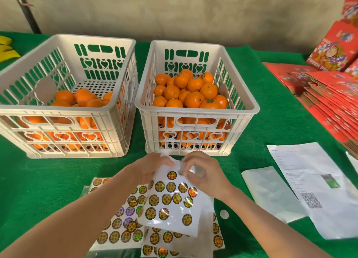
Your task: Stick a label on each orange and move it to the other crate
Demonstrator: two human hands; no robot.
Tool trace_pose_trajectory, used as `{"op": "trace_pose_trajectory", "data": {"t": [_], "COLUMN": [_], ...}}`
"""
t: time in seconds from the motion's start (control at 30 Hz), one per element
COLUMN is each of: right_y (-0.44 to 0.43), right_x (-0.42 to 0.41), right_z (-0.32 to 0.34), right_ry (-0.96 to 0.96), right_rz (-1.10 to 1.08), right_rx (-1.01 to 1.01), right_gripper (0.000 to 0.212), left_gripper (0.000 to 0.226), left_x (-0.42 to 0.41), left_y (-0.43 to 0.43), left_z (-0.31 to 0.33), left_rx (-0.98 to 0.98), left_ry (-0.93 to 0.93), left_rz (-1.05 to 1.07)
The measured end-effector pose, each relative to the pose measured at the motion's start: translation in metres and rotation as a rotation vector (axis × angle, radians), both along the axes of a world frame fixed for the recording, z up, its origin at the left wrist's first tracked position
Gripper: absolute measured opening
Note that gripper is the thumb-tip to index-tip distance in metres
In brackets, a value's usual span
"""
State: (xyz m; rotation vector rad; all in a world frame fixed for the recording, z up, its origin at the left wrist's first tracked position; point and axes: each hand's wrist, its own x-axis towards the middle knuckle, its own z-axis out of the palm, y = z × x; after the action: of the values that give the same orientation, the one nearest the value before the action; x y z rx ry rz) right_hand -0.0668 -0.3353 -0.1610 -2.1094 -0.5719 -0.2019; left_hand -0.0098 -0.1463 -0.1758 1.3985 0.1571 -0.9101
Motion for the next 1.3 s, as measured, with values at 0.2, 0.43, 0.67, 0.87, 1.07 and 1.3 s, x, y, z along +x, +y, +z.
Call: {"op": "trace_pose_trajectory", "data": {"t": [0.2, 0.43, 0.67, 0.87, 1.07, 1.3], "right_y": [-0.003, 0.027, 0.106, 0.219, 0.279, 0.279], "right_x": [0.008, 0.02, 0.059, 0.133, 0.189, 0.203], "right_z": [0.02, 0.047, 0.101, 0.114, 0.101, 0.083], "right_ry": [0.267, 0.158, -0.201, -0.234, -0.044, 0.022], "right_rz": [-0.112, -0.082, -0.066, -0.112, -0.113, -0.2], "right_rx": [0.208, 0.282, 0.428, 0.3, 0.03, -0.235], "right_gripper": [0.015, 0.014, 0.006, 0.041, 0.08, 0.086], "left_gripper": [0.017, 0.041, 0.014, 0.01, 0.018, 0.064], "left_x": [-0.006, -0.012, -0.005, 0.03, 0.103, 0.205], "left_y": [-0.007, 0.008, 0.092, 0.173, 0.238, 0.258], "left_z": [-0.011, 0.01, 0.098, 0.128, 0.127, 0.101], "left_rx": [0.301, 0.626, 0.491, 0.462, 0.564, 1.201], "left_ry": [-0.283, -0.864, -1.218, -1.164, -1.032, -0.829], "left_rz": [-0.195, -0.262, 0.221, 0.562, 0.746, -0.243]}}
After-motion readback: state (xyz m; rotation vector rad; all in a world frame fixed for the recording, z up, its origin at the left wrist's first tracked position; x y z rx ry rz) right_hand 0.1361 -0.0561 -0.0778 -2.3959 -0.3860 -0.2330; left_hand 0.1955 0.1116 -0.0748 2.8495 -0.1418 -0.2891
